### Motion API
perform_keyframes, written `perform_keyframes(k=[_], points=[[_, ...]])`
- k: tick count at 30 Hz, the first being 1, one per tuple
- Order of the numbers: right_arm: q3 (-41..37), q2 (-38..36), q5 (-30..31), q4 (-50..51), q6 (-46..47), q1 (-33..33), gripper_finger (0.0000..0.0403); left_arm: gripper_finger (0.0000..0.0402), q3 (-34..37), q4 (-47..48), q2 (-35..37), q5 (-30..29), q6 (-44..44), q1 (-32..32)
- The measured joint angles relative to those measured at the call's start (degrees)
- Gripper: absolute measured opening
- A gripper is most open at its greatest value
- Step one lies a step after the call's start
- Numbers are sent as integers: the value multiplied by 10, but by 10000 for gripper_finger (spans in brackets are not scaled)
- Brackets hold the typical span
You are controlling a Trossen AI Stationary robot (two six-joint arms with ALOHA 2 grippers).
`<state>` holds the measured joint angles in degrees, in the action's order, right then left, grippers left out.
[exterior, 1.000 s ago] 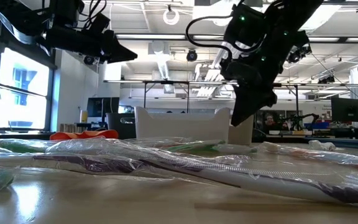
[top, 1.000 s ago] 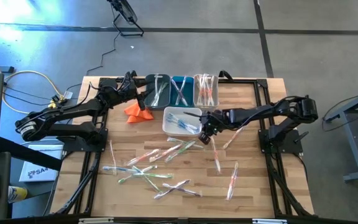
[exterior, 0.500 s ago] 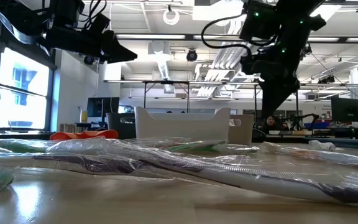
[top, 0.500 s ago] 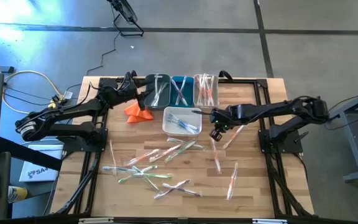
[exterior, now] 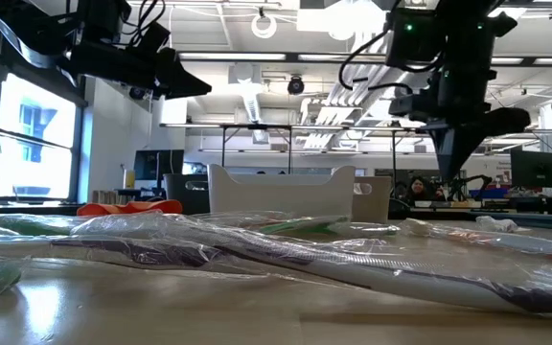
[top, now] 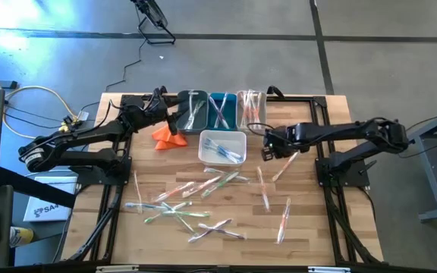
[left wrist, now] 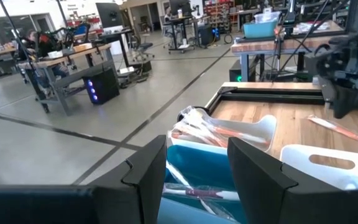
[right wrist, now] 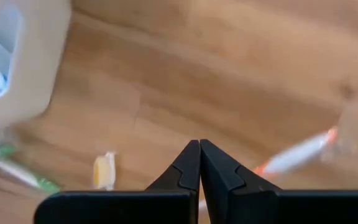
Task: Pick & Place Toothbrushes
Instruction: Put the orange toothbrush into the gray bin
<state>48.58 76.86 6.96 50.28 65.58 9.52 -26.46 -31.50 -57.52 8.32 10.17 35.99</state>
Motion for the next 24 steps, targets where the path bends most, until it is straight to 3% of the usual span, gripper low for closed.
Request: perform_keyframes(k=[7,15,24], points=[[0,0,-28,15,80,-30,3,167,0,15,0,-1,0,0],[0,0,-54,10,79,-39,3,167,0,26,0,-40,0,0],[0,3,82,-29,170,-39,3,167,0,60,0,-78,33,0]])
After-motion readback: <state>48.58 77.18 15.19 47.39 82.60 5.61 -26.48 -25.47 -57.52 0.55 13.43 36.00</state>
